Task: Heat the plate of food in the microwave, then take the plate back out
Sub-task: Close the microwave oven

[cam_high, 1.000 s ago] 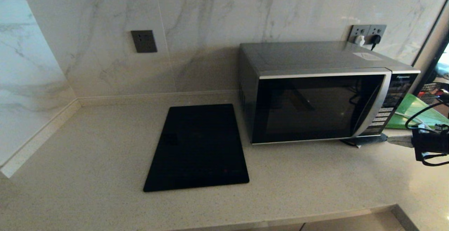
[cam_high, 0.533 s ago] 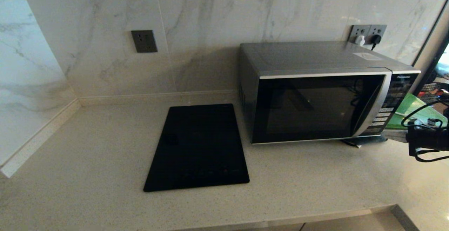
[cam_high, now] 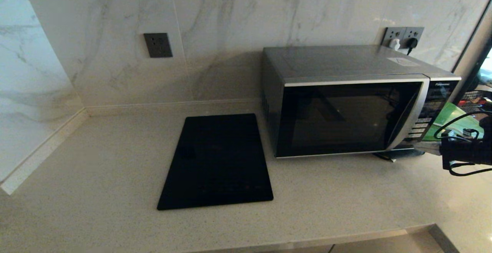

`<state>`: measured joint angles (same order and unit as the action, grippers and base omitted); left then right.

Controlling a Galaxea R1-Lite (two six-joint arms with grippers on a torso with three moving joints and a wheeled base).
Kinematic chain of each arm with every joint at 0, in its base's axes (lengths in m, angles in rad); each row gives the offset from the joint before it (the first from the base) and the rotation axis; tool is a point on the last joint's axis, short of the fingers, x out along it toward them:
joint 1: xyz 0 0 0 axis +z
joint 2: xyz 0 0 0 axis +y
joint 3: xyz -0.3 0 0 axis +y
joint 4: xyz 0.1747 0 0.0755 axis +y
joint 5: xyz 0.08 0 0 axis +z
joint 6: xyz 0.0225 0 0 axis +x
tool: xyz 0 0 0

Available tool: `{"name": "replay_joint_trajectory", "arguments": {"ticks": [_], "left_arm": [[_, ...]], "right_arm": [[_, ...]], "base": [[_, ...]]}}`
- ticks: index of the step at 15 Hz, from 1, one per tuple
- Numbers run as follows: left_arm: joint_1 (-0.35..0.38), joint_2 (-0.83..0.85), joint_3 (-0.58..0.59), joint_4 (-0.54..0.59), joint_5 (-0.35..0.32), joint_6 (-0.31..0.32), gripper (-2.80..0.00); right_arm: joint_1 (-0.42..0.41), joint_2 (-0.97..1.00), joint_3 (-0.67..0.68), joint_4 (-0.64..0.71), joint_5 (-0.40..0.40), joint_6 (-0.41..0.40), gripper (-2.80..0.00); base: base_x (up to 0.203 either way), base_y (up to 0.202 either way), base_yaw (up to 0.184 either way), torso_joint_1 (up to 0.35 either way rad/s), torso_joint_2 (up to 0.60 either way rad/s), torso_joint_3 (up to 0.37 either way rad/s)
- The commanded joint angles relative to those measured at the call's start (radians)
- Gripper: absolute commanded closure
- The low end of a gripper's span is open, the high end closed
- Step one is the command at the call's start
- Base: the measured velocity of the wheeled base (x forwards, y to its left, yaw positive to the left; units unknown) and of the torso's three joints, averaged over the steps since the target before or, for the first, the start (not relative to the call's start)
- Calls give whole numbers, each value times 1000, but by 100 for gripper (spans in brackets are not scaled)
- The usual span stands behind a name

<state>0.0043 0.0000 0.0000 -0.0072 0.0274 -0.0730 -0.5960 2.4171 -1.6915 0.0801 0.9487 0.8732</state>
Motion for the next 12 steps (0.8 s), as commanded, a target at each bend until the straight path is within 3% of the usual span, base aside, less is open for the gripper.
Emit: {"name": "replay_joint_trajectory", "arguments": {"ticks": [1, 12], "left_arm": [[0, 2, 0, 0, 0, -1, 0], [0, 2, 0, 0, 0, -1, 0]], "right_arm": [[10, 19, -7, -13, 5, 7, 0], [21, 30, -50, -20, 7, 12, 0]], "base": [[0, 0, 0, 0, 0, 0], [0, 0, 0, 0, 0, 0]]}}
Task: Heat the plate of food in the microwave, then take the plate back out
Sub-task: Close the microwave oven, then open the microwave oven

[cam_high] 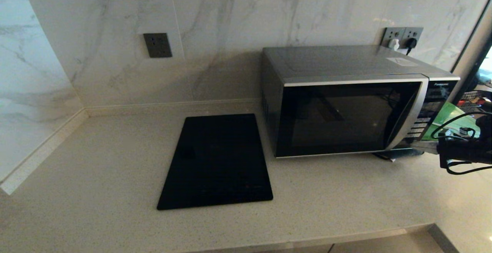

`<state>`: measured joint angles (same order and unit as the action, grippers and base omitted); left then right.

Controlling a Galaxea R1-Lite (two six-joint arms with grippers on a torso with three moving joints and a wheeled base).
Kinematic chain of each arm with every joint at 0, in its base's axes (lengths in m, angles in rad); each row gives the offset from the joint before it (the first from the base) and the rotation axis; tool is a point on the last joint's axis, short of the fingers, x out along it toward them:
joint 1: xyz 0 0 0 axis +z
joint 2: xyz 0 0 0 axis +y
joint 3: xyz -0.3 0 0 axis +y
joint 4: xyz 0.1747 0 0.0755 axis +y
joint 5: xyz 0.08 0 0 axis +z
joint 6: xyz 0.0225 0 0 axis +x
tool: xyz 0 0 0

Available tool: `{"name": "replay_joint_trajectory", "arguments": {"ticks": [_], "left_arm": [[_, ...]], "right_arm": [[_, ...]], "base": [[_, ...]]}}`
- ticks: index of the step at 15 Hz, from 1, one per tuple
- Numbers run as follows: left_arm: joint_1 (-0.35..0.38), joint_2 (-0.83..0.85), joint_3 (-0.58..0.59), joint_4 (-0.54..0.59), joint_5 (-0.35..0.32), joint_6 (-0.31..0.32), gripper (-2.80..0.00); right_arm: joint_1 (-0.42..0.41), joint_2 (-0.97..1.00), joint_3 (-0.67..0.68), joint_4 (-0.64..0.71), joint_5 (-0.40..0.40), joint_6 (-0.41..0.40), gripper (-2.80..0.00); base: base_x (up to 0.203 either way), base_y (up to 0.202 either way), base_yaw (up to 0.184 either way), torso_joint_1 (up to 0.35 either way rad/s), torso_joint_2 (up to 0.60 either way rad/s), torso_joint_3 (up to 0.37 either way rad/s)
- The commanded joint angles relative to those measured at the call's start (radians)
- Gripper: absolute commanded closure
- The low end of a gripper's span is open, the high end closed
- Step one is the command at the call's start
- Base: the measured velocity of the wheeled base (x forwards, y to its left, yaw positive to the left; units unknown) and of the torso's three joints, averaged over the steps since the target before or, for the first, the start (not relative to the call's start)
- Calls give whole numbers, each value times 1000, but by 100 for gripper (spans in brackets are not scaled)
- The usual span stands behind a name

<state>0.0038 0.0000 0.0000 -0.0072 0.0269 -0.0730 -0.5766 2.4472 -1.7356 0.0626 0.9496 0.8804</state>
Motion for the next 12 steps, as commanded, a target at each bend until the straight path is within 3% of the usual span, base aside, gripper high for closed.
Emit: {"name": "replay_joint_trajectory", "arguments": {"ticks": [1, 12], "left_arm": [[1, 2, 0, 0, 1, -1, 0], [1, 2, 0, 0, 1, -1, 0]], "right_arm": [[1, -1, -10, -3, 6, 5, 0], [7, -8, 1, -26, 5, 4, 0]], "base": [[0, 0, 0, 0, 0, 0], [0, 0, 0, 0, 0, 0]]}}
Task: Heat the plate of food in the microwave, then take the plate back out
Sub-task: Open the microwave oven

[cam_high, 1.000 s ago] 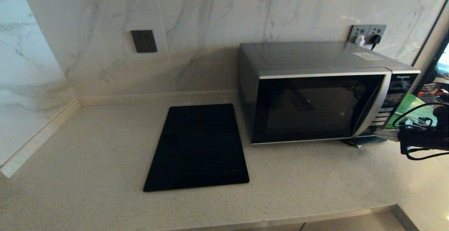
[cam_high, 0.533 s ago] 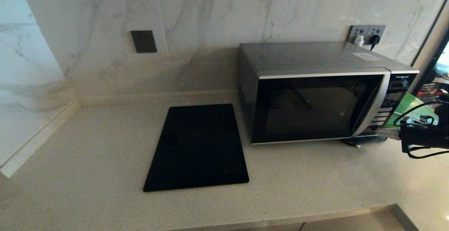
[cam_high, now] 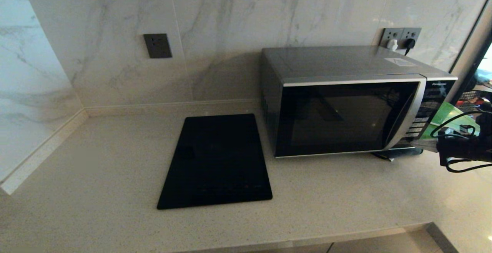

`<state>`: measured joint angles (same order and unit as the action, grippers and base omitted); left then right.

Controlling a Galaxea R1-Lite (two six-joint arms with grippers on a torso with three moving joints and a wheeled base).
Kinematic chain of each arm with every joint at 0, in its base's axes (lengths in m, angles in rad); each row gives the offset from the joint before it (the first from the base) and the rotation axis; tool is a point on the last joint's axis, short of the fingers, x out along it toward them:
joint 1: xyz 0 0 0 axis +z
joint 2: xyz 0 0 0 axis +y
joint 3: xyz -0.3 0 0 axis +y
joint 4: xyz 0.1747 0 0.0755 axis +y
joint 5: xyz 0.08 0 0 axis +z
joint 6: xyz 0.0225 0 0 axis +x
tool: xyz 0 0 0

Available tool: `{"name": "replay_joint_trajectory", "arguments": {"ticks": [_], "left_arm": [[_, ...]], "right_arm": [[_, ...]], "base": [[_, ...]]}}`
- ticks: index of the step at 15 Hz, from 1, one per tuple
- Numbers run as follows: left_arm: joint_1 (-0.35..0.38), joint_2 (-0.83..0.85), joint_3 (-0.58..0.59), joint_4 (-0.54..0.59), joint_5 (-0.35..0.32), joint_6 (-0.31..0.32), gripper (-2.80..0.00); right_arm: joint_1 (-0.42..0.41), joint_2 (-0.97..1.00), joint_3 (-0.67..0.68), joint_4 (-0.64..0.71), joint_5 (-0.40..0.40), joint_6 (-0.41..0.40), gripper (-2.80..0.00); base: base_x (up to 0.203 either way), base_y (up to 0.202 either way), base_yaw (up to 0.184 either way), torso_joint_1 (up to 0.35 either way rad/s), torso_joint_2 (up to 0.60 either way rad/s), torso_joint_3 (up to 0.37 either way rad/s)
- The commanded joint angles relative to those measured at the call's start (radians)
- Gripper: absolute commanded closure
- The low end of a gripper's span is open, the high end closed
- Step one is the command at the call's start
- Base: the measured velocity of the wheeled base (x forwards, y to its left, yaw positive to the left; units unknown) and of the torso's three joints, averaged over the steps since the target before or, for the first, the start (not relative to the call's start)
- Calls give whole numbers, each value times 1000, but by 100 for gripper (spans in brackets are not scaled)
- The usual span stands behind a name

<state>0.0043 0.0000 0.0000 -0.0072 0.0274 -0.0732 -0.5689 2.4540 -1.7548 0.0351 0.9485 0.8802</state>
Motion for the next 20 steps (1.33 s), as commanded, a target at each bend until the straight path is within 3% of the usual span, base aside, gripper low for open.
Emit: {"name": "replay_joint_trajectory", "arguments": {"ticks": [1, 6, 9, 11, 14, 16, 17, 19, 20], "left_arm": [[0, 2, 0, 0, 0, 0, 0], [0, 2, 0, 0, 0, 0, 0], [0, 2, 0, 0, 0, 0, 0], [0, 2, 0, 0, 0, 0, 0], [0, 2, 0, 0, 0, 0, 0], [0, 2, 0, 0, 0, 0, 0], [0, 2, 0, 0, 0, 0, 0], [0, 2, 0, 0, 0, 0, 0], [0, 2, 0, 0, 0, 0, 0]], "right_arm": [[-4, -37, 44, 1, 6, 3, 0], [-62, -287, 217, -1, -13, -8, 0], [-77, -528, 349, 23, -106, -29, 0], [-79, -715, 426, 112, -193, -103, 0], [-63, -1004, 505, 386, -393, -294, 0], [-19, -1197, 568, 508, -588, -385, 0], [32, -1294, 606, 543, -712, -413, 0], [208, -1486, 678, 585, -965, -465, 0], [273, -1563, 705, 595, -1047, -494, 0]], "base": [[0, 0, 0, 0, 0, 0], [0, 0, 0, 0, 0, 0], [0, 0, 0, 0, 0, 0], [0, 0, 0, 0, 0, 0], [0, 0, 0, 0, 0, 0], [0, 0, 0, 0, 0, 0], [0, 0, 0, 0, 0, 0], [0, 0, 0, 0, 0, 0], [0, 0, 0, 0, 0, 0]]}}
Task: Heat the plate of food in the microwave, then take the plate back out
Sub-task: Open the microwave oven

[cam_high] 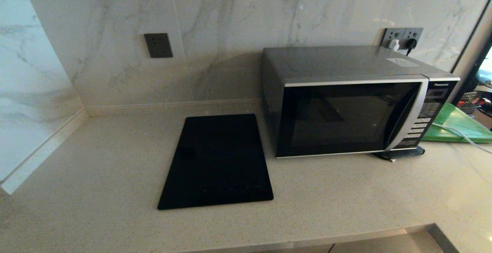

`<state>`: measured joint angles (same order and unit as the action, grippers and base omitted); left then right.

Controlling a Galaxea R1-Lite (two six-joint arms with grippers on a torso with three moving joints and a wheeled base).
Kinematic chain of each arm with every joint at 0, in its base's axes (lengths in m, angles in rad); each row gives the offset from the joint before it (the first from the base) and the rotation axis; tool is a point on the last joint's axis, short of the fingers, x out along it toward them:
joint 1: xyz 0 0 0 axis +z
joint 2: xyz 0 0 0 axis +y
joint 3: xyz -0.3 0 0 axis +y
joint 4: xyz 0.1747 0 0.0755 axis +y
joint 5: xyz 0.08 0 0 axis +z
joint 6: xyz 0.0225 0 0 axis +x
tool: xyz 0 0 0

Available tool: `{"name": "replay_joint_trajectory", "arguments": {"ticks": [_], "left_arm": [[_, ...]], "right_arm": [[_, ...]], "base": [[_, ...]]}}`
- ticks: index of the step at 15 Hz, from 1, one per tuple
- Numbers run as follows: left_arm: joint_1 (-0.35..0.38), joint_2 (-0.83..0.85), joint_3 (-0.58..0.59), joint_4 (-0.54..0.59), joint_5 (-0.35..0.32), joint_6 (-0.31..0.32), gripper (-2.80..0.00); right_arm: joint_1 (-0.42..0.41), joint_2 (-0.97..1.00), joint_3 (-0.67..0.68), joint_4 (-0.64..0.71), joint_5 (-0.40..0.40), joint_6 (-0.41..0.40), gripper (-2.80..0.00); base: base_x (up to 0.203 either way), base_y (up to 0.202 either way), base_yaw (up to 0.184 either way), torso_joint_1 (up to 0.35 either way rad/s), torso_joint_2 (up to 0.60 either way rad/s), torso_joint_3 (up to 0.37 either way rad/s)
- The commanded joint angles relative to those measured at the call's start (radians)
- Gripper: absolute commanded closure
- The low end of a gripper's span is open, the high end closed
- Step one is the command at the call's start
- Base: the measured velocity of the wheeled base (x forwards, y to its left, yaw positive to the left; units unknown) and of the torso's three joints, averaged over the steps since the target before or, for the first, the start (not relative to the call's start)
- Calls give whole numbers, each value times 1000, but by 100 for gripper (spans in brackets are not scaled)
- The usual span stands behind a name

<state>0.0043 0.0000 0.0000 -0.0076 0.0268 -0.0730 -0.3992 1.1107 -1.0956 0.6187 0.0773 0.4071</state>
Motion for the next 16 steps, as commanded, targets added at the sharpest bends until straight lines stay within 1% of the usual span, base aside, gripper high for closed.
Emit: {"name": "replay_joint_trajectory", "arguments": {"ticks": [1, 4, 6, 8, 11, 15, 16], "left_arm": [[0, 2, 0, 0, 1, -1, 0], [0, 2, 0, 0, 1, -1, 0], [0, 2, 0, 0, 1, -1, 0], [0, 2, 0, 0, 1, -1, 0], [0, 2, 0, 0, 1, -1, 0], [0, 1, 0, 0, 1, -1, 0], [0, 2, 0, 0, 1, -1, 0]], "right_arm": [[160, -306, 74, 20, -252, -58, 0], [277, -520, 132, 43, -404, -119, 0], [346, -640, 146, 85, -454, -164, 0], [370, -753, 162, 134, -469, -205, 0], [381, -910, 221, 209, -472, -245, 0], [392, -1103, 349, 234, -473, -263, 0], [393, -1115, 386, 235, -470, -239, 0]], "base": [[0, 0, 0, 0, 0, 0], [0, 0, 0, 0, 0, 0], [0, 0, 0, 0, 0, 0], [0, 0, 0, 0, 0, 0], [0, 0, 0, 0, 0, 0], [0, 0, 0, 0, 0, 0], [0, 0, 0, 0, 0, 0]]}}
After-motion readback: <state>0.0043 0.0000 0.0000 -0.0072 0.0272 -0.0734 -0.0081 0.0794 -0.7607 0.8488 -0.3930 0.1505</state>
